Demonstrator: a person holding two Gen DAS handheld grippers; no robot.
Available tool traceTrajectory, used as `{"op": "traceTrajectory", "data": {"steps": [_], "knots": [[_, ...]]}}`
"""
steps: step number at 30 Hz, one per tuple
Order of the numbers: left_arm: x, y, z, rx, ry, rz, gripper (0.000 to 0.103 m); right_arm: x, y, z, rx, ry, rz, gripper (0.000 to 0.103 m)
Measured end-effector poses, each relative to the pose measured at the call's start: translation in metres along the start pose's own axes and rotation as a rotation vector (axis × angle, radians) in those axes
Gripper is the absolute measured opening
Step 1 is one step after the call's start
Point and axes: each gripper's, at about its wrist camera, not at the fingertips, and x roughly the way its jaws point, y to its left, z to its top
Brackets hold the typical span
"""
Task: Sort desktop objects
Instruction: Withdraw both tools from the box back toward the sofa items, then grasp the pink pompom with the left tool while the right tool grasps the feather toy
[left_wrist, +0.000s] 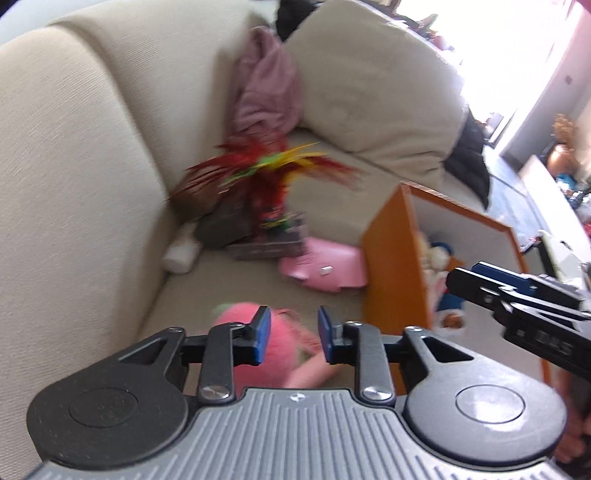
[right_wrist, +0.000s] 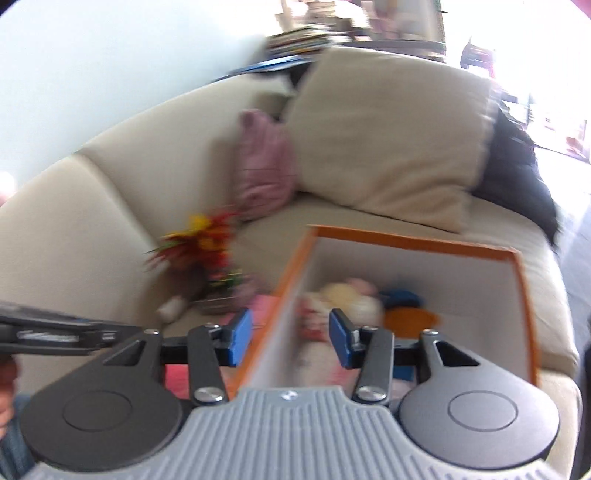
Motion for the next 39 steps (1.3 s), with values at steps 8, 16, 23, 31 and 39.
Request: {"op": "traceTrajectory", "data": {"steps": [8, 16, 23, 31, 39], "knots": [[0.033, 0.022, -0.019, 0.000, 0.052, 0.028, 0.055, 0.046, 0.068, -0.003, -0.145, 0.199, 0.094, 0.015], [0.073, 0.026, -0.023, -0.001, 0.137, 0.056, 0.057, 0.072, 0.078, -0.006, -0.207, 0.249, 0.022, 0.014], [0.091, 0.034, -0.025, -0.041, 0.198, 0.036, 0.051, 0.089, 0.071, -0.003, -0.210, 0.271, 0.005, 0.017], [0.103, 0.043, -0.029, -0.082, 0.236, 0.010, 0.045, 0.098, 0.069, -0.002, -0.211, 0.280, 0.000, 0.017], [0.080, 0.052, -0.028, -0.147, 0.149, 0.006, 0.044, 0.101, 0.068, 0.002, -0.218, 0.268, 0.018, 0.017]]}}
